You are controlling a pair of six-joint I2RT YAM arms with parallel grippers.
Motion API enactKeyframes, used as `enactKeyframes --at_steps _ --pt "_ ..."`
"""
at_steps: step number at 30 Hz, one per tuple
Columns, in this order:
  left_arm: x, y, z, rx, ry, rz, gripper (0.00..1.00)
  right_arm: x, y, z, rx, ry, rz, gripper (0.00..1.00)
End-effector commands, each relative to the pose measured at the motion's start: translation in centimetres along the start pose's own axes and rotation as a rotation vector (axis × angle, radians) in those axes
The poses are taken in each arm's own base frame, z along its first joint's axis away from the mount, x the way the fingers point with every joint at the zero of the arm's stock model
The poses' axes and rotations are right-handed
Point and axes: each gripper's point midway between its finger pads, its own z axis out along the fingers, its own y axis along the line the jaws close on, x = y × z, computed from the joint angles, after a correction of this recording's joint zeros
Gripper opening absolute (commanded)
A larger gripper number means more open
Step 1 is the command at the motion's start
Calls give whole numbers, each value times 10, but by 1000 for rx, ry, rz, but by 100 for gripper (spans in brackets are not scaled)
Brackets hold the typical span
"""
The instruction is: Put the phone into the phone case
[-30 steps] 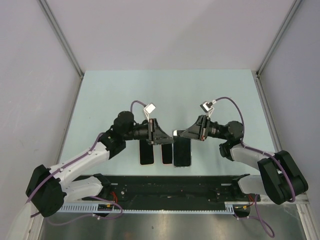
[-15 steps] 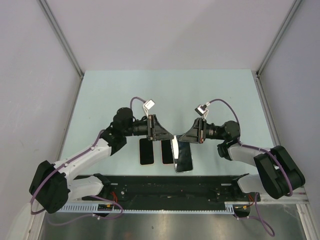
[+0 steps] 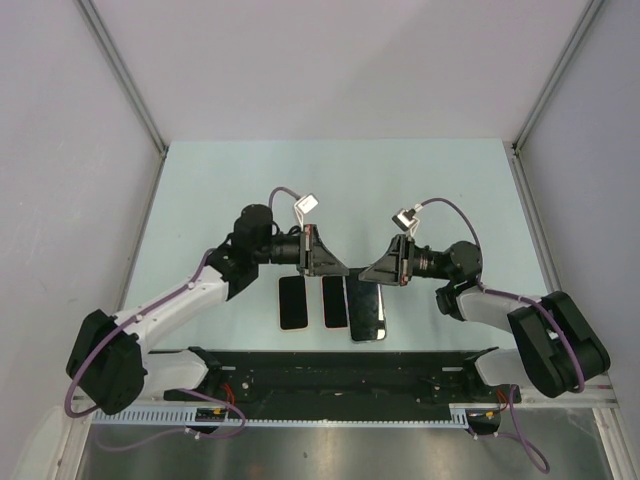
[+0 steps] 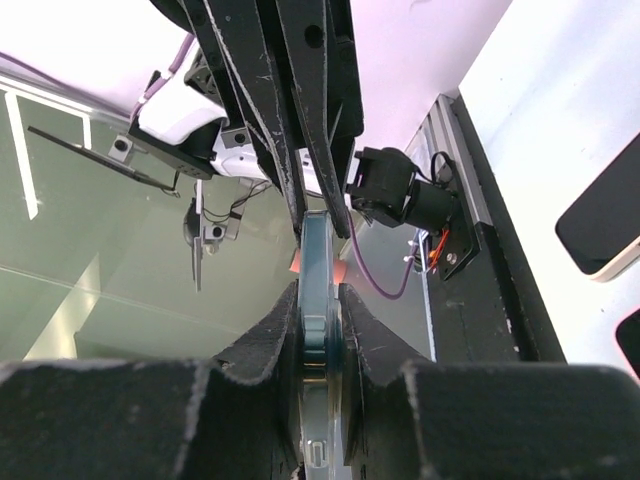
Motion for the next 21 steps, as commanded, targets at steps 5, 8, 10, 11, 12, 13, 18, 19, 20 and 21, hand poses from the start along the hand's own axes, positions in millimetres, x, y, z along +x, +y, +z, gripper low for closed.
enactKeyframes --at_steps 5,8,10,11,12,13,18,19,20,21 --pt "-3 18 4 -186 69 165 0 -7 31 5 -87 -16 -225 18" --pt "-3 18 2 -198 74 175 0 -10 31 6 -75 -22 -232 7" --pt "-4 15 2 -192 66 165 8 -13 31 6 -71 -33 -230 0" --pt "-4 13 1 -184 65 156 26 -15 31 6 -69 -39 -224 0" --pt "-5 7 -1 -170 49 159 37 -17 32 6 -71 -48 -230 0" --pt "-8 0 -1 -150 28 150 47 -22 33 5 -68 -71 -230 0" --pt "7 -11 -7 -66 -4 101 67 -46 40 -4 -76 -179 -223 0" --pt "7 -15 -8 -47 -17 89 67 -52 40 -7 -69 -205 -224 0" --pt "13 -8 -8 -50 -10 68 68 -56 41 -9 -67 -222 -220 0" --pt "17 -8 -8 -43 -2 56 68 -59 41 -10 -67 -237 -223 0"
